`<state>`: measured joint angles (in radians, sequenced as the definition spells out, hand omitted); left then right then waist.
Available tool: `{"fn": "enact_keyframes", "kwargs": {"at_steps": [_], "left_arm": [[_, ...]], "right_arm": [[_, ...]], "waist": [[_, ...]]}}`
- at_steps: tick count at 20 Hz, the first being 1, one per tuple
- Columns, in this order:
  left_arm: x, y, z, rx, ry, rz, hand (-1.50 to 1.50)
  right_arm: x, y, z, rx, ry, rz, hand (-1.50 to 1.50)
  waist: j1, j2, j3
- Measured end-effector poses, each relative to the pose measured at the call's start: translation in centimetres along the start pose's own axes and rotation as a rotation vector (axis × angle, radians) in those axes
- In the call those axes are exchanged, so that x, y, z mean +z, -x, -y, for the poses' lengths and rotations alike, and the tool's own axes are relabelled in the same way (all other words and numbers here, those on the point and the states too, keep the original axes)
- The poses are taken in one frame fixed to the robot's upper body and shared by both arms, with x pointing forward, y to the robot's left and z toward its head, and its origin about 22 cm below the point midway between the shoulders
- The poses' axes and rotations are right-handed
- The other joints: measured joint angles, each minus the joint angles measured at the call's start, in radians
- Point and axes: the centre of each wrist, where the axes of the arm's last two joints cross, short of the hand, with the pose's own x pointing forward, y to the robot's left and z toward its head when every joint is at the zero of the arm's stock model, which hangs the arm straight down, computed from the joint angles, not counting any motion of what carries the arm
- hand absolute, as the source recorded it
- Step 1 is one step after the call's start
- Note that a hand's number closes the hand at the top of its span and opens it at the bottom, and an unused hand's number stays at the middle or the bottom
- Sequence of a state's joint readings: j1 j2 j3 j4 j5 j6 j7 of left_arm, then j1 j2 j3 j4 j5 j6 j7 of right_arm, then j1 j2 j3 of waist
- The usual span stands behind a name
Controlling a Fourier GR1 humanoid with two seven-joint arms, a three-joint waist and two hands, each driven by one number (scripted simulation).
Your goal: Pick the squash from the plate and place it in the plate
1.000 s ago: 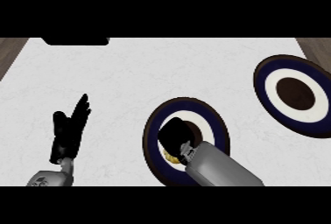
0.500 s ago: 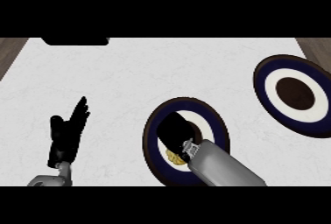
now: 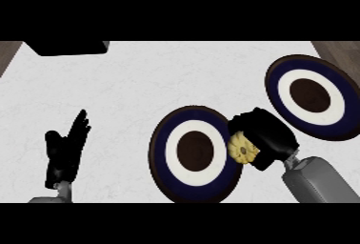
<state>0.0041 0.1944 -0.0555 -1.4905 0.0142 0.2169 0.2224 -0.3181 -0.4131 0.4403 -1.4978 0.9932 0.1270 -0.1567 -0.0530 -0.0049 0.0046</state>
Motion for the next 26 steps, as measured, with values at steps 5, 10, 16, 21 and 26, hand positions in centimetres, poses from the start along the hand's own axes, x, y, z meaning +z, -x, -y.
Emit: {"fn": "enact_keyframes", "kwargs": {"at_steps": [5,10,16,21,26], "left_arm": [[0.2,0.0,0.1,-0.002,0.006,0.003,0.0],[-0.2,0.1,0.0,-0.007,0.009,0.002,0.0],[0.1,-0.4,0.9,-0.021,0.033,0.014,0.0],[-0.4,-0.5,1.4,-0.018,0.049,0.018,0.0],[-0.8,-0.1,1.7,-0.022,0.048,0.017,0.0]], "right_arm": [[5.5,3.7,1.0,-0.078,0.245,0.009,1.5],[9.8,6.1,3.4,-0.117,0.502,-0.051,1.5],[13.7,9.6,5.0,-0.164,0.604,-0.184,1.5],[13.3,12.8,5.6,-0.184,0.621,-0.272,1.5],[12.1,16.1,5.8,-0.181,0.601,-0.33,1.5]], "waist": [[0.007,-0.001,-0.002],[0.014,0.0,-0.003],[0.041,0.003,-0.004],[0.053,0.005,-0.005],[0.06,0.007,-0.004]]}}
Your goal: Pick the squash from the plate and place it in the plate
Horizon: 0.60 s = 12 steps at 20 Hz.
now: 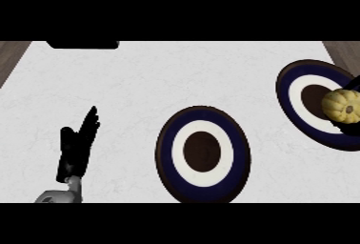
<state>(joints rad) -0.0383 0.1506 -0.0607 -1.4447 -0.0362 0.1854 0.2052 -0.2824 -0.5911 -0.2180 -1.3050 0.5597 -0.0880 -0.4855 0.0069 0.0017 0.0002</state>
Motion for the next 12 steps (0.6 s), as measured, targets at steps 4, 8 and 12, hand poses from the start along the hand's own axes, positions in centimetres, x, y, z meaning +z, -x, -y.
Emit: {"fn": "enact_keyframes", "kwargs": {"at_steps": [4,8,12], "left_arm": [[0.1,-0.2,0.1,0.004,0.002,0.006,0.0],[0.5,-0.2,0.3,-0.001,0.012,0.011,0.0],[0.1,-0.2,0.7,0.001,0.025,0.012,0.0]], "right_arm": [[-1.8,2.4,-0.1,0.032,-0.034,-0.038,1.5],[-2.3,4.4,-1.5,0.058,-0.126,-0.086,1.5],[-3.0,5.7,-1.9,0.045,-0.255,-0.12,1.5]], "waist": [[0.009,0.002,0.0],[0.019,0.005,0.001],[0.025,0.008,0.001]]}}
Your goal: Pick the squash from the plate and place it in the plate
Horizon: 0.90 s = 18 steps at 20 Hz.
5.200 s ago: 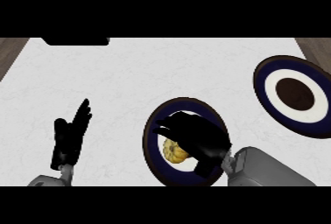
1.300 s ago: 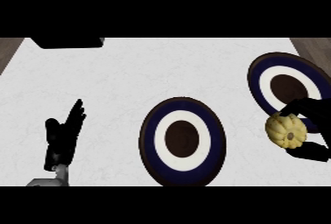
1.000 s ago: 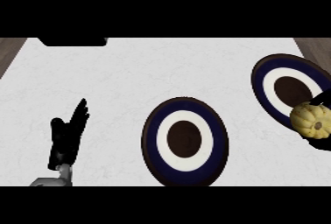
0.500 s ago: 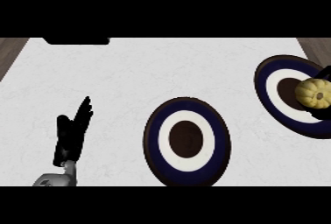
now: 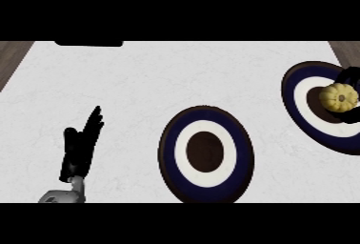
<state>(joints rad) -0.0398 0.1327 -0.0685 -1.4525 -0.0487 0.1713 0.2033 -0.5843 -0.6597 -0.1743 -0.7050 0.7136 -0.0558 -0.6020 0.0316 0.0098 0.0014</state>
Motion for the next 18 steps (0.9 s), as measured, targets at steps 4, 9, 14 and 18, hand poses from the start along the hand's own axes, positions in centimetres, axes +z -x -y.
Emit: {"fn": "enact_keyframes", "kwargs": {"at_steps": [4,9,14,18], "left_arm": [[-0.1,-0.4,0.3,0.002,0.004,0.01,0.0],[-0.3,-0.7,-0.2,0.0,0.0,0.007,0.0],[-0.3,-0.5,-0.1,0.0,-0.006,0.005,0.0],[-0.2,-0.4,-0.4,-0.003,-0.012,0.002,0.0]], "right_arm": [[0.7,1.6,-0.9,0.025,-0.149,-0.044,-1.5],[0.8,2.6,-1.1,-0.014,-0.225,0.028,-1.5],[0.5,2.9,-0.3,-0.246,-0.155,0.155,-1.5],[0.6,3.6,1.2,-0.451,-0.03,0.152,-1.5]], "waist": [[0.005,0.002,0.0],[0.001,0.001,0.001],[-0.006,-0.001,0.002],[-0.008,-0.001,0.002]]}}
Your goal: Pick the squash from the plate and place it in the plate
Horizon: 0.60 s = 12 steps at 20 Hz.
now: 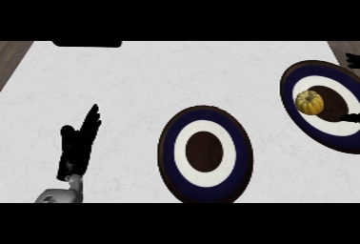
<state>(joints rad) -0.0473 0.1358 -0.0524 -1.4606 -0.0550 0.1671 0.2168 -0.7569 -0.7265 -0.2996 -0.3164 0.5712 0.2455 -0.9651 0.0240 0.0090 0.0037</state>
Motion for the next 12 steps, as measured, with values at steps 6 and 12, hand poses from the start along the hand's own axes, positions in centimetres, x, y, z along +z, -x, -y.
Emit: {"fn": "enact_keyframes", "kwargs": {"at_steps": [6,12], "left_arm": [[0.1,0.1,-0.1,0.009,0.012,0.002,0.0],[0.0,0.1,0.3,0.006,0.006,0.006,0.0]], "right_arm": [[1.4,0.4,1.5,-0.156,0.084,-0.033,-1.5],[2.9,0.9,1.9,-0.203,0.083,-0.06,-1.5]], "waist": [[0.005,0.004,0.001],[0.005,0.006,0.002]]}}
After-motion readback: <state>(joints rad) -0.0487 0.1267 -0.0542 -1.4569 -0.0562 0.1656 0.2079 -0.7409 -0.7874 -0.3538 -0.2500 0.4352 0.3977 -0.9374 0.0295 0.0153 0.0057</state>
